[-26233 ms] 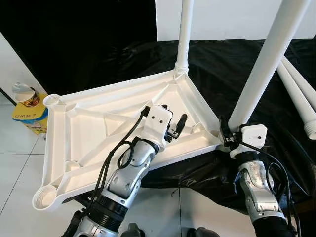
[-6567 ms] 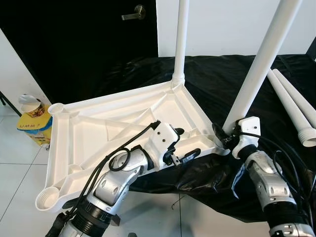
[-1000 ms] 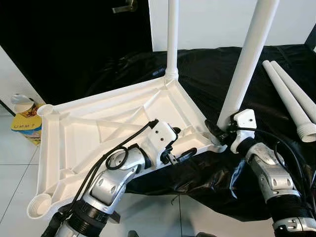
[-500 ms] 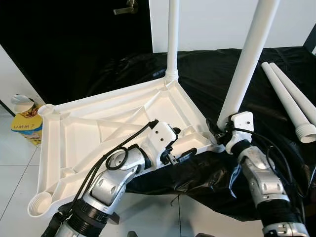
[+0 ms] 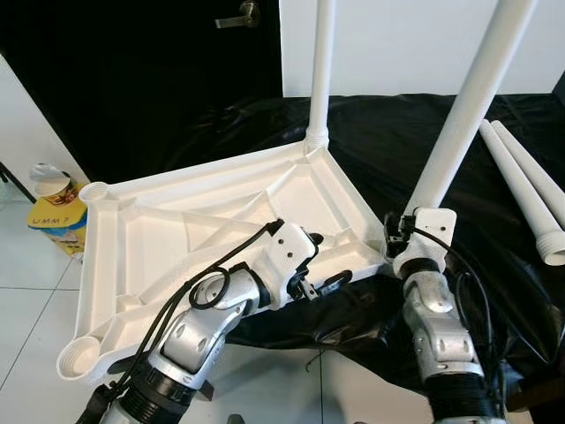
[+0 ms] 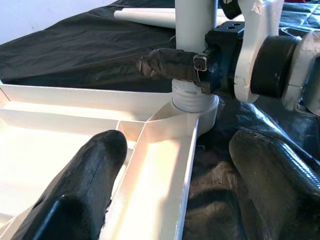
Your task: Building children table
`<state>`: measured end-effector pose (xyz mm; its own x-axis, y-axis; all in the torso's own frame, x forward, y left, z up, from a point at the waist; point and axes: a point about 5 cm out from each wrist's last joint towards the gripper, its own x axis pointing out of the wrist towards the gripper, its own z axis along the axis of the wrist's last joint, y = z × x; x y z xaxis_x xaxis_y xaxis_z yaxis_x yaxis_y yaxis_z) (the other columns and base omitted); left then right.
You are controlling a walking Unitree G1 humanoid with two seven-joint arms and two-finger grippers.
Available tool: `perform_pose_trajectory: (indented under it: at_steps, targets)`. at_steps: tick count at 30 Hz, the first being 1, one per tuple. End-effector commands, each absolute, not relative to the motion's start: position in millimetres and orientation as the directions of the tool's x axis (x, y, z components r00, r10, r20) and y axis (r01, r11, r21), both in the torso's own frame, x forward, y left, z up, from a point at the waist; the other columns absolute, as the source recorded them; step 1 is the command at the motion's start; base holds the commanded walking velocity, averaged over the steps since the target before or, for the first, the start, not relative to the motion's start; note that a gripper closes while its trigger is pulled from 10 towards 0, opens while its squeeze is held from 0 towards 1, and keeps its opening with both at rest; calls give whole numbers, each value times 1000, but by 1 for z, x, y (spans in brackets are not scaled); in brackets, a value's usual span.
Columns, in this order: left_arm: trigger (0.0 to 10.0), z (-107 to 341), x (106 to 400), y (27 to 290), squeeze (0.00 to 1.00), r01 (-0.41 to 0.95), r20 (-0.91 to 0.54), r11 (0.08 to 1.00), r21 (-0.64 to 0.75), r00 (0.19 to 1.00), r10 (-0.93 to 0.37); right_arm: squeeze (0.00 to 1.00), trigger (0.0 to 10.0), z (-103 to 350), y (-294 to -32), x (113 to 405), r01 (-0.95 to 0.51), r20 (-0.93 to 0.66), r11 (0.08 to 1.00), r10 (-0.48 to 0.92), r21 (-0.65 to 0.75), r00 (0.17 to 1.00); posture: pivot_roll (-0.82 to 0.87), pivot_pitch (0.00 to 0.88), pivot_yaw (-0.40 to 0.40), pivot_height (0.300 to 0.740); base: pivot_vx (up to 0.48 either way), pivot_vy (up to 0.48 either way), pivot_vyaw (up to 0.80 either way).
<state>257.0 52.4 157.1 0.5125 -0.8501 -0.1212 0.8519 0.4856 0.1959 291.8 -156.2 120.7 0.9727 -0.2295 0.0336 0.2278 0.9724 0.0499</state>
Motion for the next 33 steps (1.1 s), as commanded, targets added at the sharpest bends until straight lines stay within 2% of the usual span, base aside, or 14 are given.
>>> perform_pose_trajectory:
  at_steps: [1, 16, 17, 18, 19, 29, 30, 33]
  targets:
    - [10000, 156, 253, 50, 0, 874, -133, 444, 197, 473, -871, 0, 10000, 98, -153, 285, 238, -85, 969, -232, 61, 969, 2, 21, 20, 740, 0, 0, 0]
    - [10000, 156, 252, 49, 0, 879, -135, 434, 198, 463, -876, 0, 10000, 112, -147, 282, 218, -29, 972, -216, 87, 976, -8, 28, 24, 740, 0, 0, 0]
    - [10000, 156, 252, 50, 0, 877, -136, 439, 196, 468, -873, 698, 10000, 117, -151, 280, 195, 7, 978, -196, 76, 981, -6, 35, 18, 740, 0, 0, 0]
    - [10000, 156, 252, 50, 0, 877, -136, 439, 196, 468, -873, 698, 10000, 117, -151, 280, 195, 7, 978, -196, 76, 981, -6, 35, 18, 740, 0, 0, 0]
    - [10000, 155, 252, 51, 0, 874, -136, 446, 195, 474, -870, 1000, 10000, 120, -154, 278, 172, 31, 983, -174, 66, 984, -5, 37, 17, 740, 0, 0, 0]
    - [10000, 155, 251, 52, 0, 868, -134, 458, 191, 486, -864, 1000, 10000, 127, -167, 275, 116, 85, 992, -121, 56, 989, 2, 48, 13, 740, 0, 0, 0]
    - [10000, 155, 251, 53, 0, 865, -133, 464, 190, 491, -861, 0, 10000, 127, -171, 274, 79, 90, 995, -84, 52, 992, 3, 50, 13, 740, 0, 0, 0]
    - [10000, 155, 251, 55, 0, 861, -133, 471, 189, 498, -857, 0, 10000, 128, -177, 272, -20, 95, 999, 17, 33, 995, 3, 53, 14, 740, 0, 0, 0]
